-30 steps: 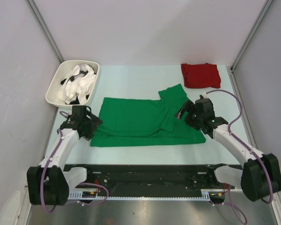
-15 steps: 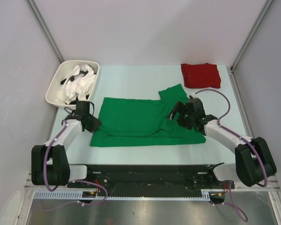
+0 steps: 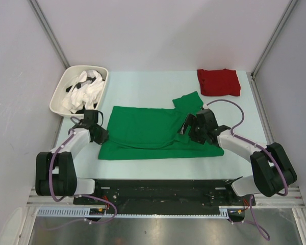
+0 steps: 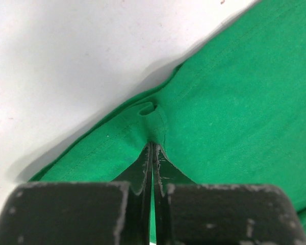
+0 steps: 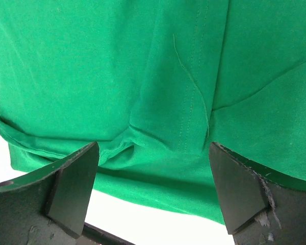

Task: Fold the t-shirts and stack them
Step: Fold the tshirt

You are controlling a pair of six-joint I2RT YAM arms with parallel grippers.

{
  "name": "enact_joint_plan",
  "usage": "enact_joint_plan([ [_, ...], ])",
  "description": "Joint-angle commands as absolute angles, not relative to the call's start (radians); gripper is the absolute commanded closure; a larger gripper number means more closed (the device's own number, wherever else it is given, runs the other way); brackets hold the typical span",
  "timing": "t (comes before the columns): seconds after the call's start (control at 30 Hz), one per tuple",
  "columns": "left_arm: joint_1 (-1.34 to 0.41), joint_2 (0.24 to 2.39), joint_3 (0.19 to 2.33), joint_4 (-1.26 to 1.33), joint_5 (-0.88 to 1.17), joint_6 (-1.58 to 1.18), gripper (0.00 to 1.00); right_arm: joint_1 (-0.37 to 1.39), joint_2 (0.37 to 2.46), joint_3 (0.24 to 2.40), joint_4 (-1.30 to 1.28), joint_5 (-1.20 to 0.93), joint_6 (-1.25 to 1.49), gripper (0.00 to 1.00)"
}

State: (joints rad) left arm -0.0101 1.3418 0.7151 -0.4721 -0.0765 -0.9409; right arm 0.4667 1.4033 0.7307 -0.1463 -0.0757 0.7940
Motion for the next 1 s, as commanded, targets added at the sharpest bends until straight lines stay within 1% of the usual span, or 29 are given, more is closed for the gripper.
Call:
enact_joint_plan([
  [0.0, 0.029, 1.365, 0.758, -0.433, -0.100, -0.925, 1.00, 0.482, 1.404, 0.769, -0.127, -0.049, 0.808, 0.07],
  [0.5, 0.072, 1.417, 0.808, -0.419, -0.078, -0.920, 1.00, 0.511, 1.428, 0.769, -0.158, -0.052, 0.842, 0.06],
  [0.6, 0.075, 1.410, 0.808, -0.426, -0.075, -0.919, 0.89, 0.520, 1.439, 0.769, -0.163, -0.055, 0.857, 0.05],
  [0.63, 0.077, 1.404, 0.805, -0.425, -0.075, -0.919, 0.70, 0.522, 1.440, 0.770, -0.164, -0.058, 0.857, 0.05],
  [0.67, 0.075, 1.396, 0.804, -0.428, -0.077, -0.916, 0.63, 0.526, 1.446, 0.769, -0.166, -0.058, 0.862, 0.05],
  [0.7, 0.075, 1.385, 0.804, -0.428, -0.077, -0.917, 0.58, 0.528, 1.448, 0.769, -0.164, -0.057, 0.862, 0.05],
  [0.73, 0.075, 1.379, 0.805, -0.433, -0.077, -0.913, 0.49, 0.529, 1.447, 0.769, -0.166, -0.057, 0.865, 0.05],
  [0.77, 0.075, 1.374, 0.807, -0.436, -0.077, -0.911, 0.44, 0.532, 1.448, 0.769, -0.166, -0.057, 0.864, 0.05],
  [0.83, 0.075, 1.367, 0.810, -0.439, -0.068, -0.910, 0.40, 0.537, 1.447, 0.769, -0.169, -0.057, 0.864, 0.05],
  [0.97, 0.075, 1.364, 0.813, -0.443, -0.060, -0.910, 0.40, 0.540, 1.459, 0.769, -0.172, -0.049, 0.862, 0.05],
])
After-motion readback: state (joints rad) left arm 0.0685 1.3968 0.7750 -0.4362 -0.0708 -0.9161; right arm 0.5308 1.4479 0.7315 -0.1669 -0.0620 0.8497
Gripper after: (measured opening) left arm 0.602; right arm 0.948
